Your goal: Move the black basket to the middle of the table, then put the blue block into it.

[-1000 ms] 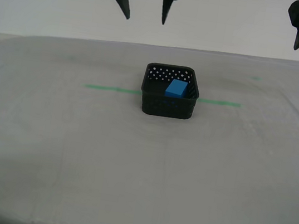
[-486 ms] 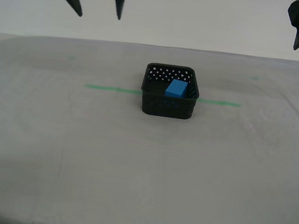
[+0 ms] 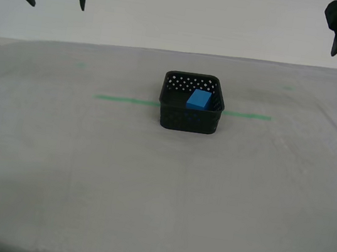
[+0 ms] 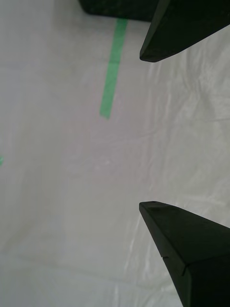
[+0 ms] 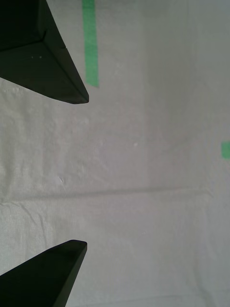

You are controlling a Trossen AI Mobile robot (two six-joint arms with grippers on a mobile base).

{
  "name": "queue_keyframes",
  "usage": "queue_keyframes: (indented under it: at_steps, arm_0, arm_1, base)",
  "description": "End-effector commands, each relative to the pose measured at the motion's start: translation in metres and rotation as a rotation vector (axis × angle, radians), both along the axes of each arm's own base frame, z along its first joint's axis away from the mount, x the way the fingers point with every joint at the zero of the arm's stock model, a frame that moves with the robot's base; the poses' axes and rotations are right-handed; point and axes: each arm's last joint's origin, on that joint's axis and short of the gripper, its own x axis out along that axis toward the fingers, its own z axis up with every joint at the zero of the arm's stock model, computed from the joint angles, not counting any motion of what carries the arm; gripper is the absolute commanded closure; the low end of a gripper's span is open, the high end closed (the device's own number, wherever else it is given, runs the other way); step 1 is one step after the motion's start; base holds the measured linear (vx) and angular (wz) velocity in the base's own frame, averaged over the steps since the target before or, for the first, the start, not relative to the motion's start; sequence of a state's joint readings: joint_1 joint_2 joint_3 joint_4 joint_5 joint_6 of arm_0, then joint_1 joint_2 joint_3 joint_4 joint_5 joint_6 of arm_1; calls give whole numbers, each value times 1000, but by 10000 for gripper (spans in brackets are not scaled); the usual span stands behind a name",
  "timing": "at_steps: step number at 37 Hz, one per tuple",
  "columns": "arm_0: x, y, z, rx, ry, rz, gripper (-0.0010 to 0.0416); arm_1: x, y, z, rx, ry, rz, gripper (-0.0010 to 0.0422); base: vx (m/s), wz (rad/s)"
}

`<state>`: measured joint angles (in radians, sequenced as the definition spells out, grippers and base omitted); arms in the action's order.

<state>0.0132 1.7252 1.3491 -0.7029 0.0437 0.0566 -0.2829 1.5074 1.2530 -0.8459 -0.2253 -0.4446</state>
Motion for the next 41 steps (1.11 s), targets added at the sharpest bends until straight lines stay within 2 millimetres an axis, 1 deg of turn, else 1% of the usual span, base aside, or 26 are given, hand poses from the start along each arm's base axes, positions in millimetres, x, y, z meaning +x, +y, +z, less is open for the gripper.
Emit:
queue_keyframes:
  at_steps: [1,10,16,28,36,41]
  arm_0:
    - [0,0,0,-2,-1,0,7]
    - [0,0,0,-2,-1,0,7]
    - [0,0,0,-2,-2,0,7]
    - [0,0,0,-2,-7,0,7]
    - [1,0,1,-2,-15,0,7]
    - [1,0,1,-2,-15,0,7]
  arm_1:
    - [-3,7,2,35,-29,14,11]
    - [-4,12,8,137,-90,18,11]
    - [-2,13,8,154,-150,-7,11]
    - [5,14,-4,182,-232,-76,12]
    - [9,20,-14,180,-292,-47,12]
    - [10,22,-15,221,-305,-21,12]
  base:
    - [0,0]
    - [0,0]
    - [0,0]
    - [0,0]
    - [0,0]
    - [0,0]
